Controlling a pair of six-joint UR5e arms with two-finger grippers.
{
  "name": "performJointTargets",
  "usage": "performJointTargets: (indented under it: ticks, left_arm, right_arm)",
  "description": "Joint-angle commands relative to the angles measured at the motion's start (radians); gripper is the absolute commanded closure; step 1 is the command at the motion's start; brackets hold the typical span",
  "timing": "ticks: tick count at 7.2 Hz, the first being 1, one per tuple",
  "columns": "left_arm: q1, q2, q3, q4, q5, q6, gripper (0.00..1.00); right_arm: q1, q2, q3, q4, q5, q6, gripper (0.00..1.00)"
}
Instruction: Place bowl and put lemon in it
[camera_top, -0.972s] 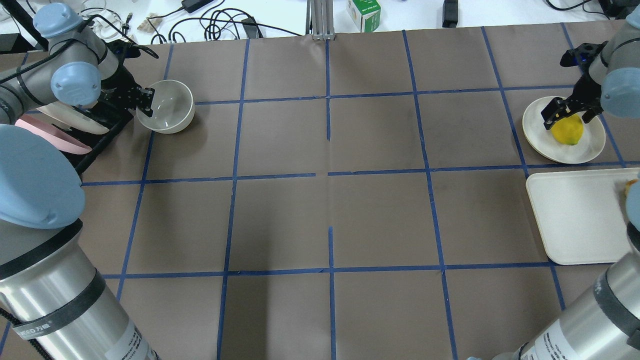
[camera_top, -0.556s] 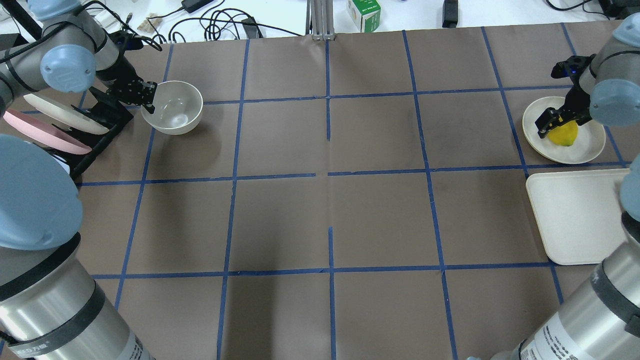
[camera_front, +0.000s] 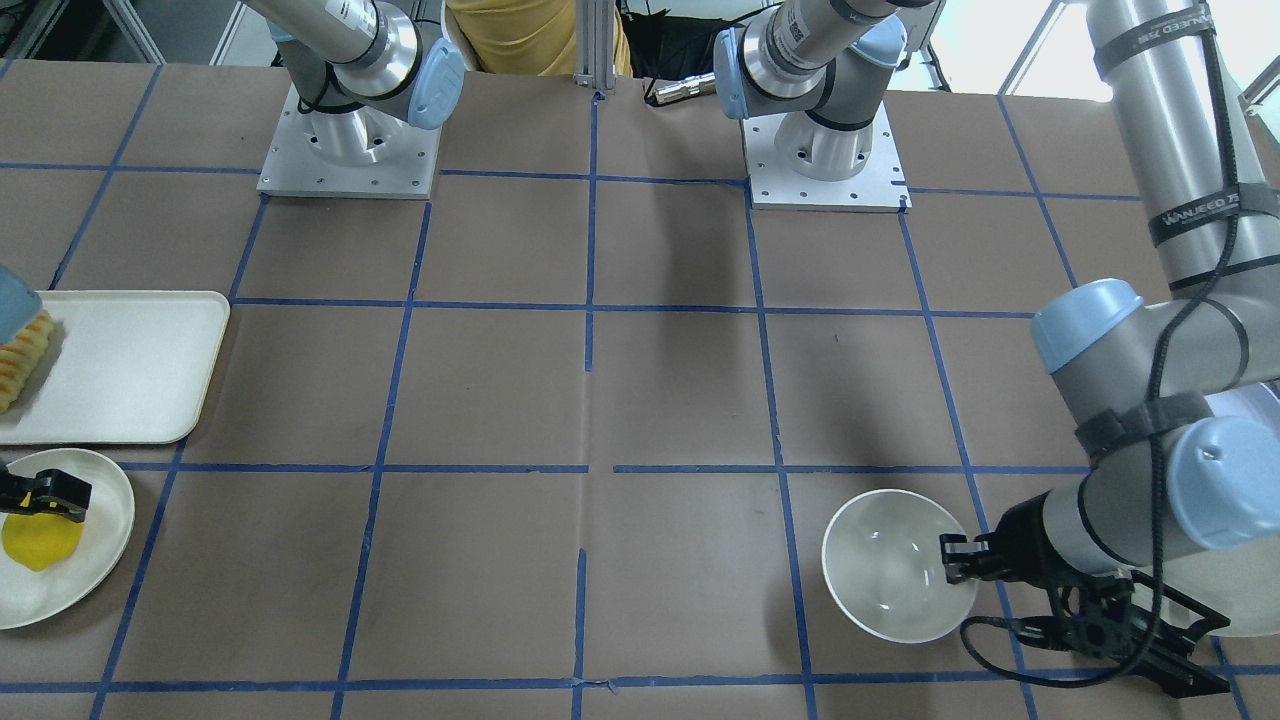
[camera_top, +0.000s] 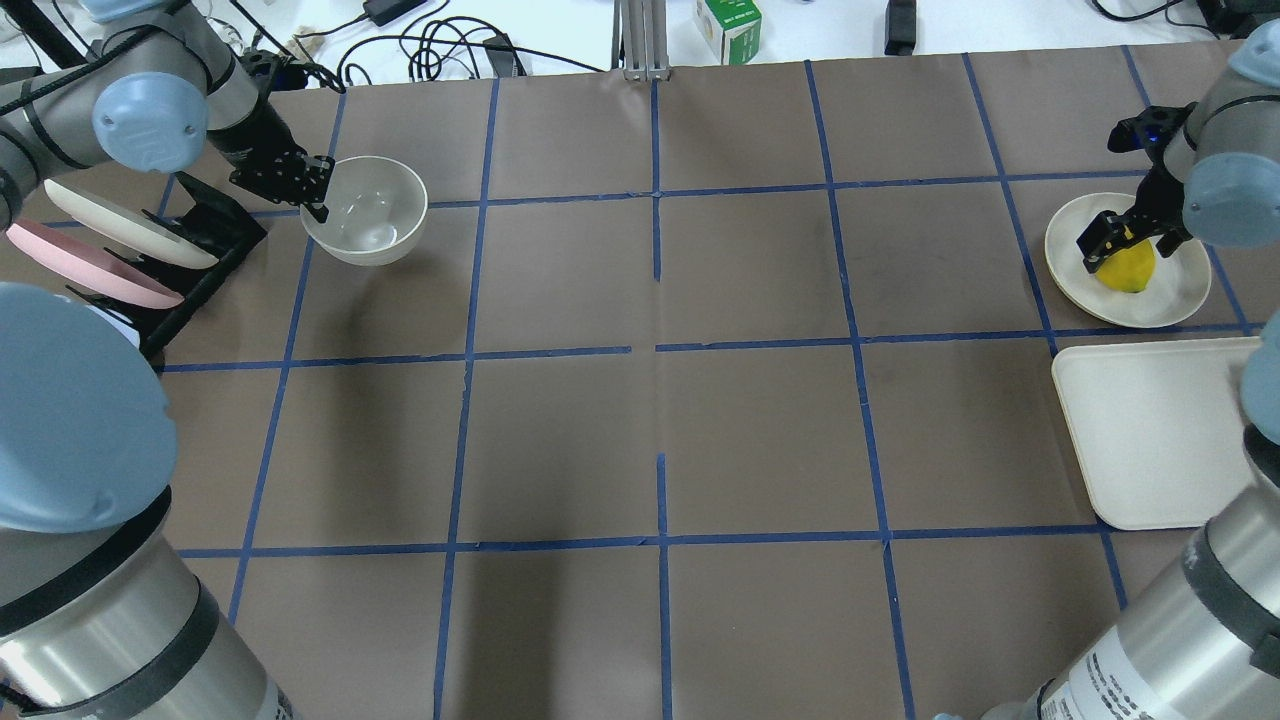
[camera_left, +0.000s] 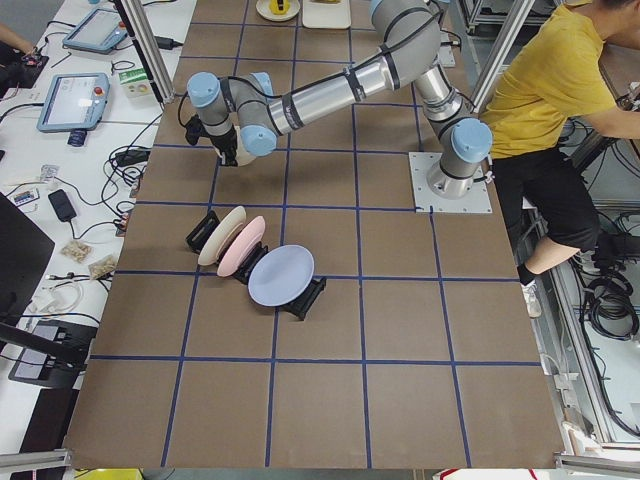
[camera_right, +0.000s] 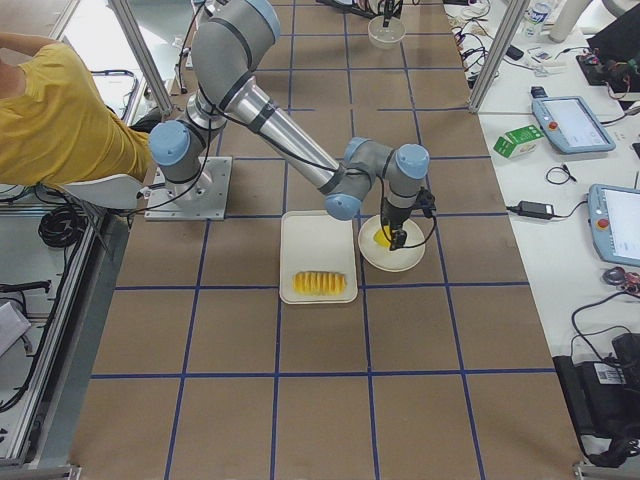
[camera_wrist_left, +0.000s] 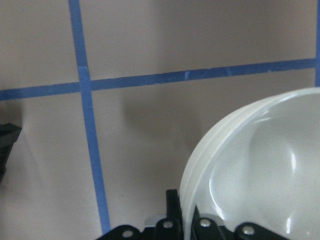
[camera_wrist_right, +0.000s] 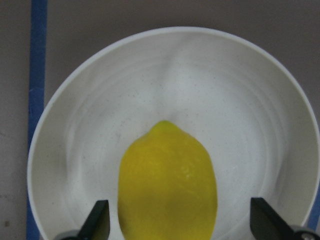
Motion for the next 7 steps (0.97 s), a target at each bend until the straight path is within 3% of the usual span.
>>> performJointTargets:
  ticks: [1,2,5,7]
  left_arm:
    - [-0.162,0.044,-0.071,0.010,-0.058,-0.174,1.00]
    - [-0.233,0.062,-0.122,0.022,-0.076,-0.280,1.00]
    - [-0.334,0.040,-0.217,0.243,-0.079,-0.437,1.00]
    - [-0.370,0.058,-0.263,0.260,-0.080,-0.443,1.00]
  right_arm:
    - [0.000,0.003,0.003,-0.003,0.006,0.009,0.40]
    - [0.000,0.003,-0.002,0.001,0.005,0.014,0.99]
    - [0.011,-0.067,-0.011,0.081,0.009,0.020,1.00]
    - [0.041,-0.155,-0.009,0.206,0.115,0.147,1.00]
